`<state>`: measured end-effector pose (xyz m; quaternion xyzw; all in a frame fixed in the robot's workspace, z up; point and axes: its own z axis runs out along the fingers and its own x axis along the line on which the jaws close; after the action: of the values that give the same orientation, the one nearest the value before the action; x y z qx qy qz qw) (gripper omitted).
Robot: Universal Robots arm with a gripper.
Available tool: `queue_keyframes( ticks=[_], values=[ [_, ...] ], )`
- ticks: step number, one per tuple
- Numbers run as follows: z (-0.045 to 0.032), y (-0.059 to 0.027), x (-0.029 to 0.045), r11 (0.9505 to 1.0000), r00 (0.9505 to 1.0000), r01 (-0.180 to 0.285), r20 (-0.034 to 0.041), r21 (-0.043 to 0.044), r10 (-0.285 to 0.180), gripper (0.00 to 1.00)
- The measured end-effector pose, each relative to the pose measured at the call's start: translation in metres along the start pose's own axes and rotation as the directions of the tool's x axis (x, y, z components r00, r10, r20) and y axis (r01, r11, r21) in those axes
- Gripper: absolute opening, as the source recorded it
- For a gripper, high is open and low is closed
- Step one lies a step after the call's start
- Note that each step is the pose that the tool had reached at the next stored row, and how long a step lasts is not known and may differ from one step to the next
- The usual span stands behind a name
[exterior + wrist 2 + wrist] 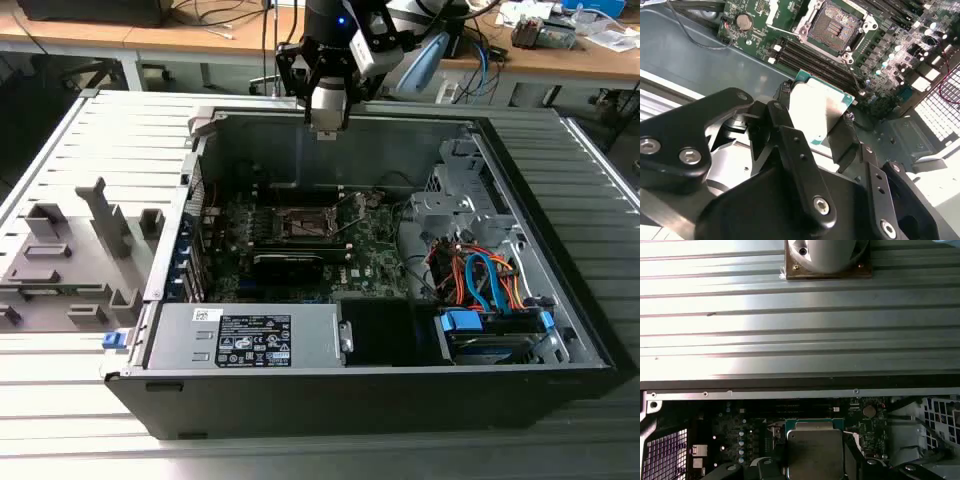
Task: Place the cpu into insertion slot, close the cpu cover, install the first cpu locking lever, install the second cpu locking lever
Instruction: 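Place the cpu into insertion slot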
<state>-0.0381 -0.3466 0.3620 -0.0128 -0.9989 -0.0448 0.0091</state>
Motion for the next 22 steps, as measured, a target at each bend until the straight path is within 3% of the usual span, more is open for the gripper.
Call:
queue_keyframes(
  ticks=[15, 22],
  values=[
    [0.0003, -0.0043, 0.0002, 1.0, 1.0, 0.0, 0.0001, 0.0, 0.0, 0.54],
    [0.0052, -0.0052, 0.0001, 1.0, 1.0, 0.0, 0.0, 0.0, 0.0, 0.54]
  ],
)
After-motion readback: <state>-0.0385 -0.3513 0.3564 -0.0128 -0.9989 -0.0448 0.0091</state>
